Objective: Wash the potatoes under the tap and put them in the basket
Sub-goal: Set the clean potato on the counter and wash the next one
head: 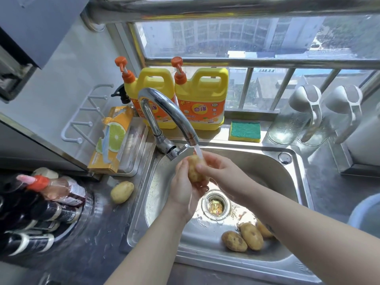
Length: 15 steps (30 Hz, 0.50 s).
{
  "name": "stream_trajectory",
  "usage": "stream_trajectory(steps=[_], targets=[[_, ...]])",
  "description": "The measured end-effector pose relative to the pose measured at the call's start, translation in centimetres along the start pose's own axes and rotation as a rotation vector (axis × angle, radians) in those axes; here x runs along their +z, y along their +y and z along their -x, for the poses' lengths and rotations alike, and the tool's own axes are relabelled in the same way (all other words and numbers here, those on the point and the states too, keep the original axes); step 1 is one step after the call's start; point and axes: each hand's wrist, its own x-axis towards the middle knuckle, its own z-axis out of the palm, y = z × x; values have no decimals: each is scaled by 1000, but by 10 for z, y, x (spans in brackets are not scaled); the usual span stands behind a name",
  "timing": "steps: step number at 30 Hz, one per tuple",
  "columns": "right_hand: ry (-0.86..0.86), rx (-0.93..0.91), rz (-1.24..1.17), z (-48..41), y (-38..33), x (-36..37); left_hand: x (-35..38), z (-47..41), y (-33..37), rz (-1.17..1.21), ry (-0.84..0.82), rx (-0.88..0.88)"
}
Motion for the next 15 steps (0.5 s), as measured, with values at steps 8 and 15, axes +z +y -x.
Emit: stream_trajectory(steps=[8, 15], targets=[[186, -122, 143, 2, -8, 10, 9, 0, -3, -102, -32, 49], [378, -54, -106, -7, -3, 17, 14, 8, -1, -134, -76, 86]])
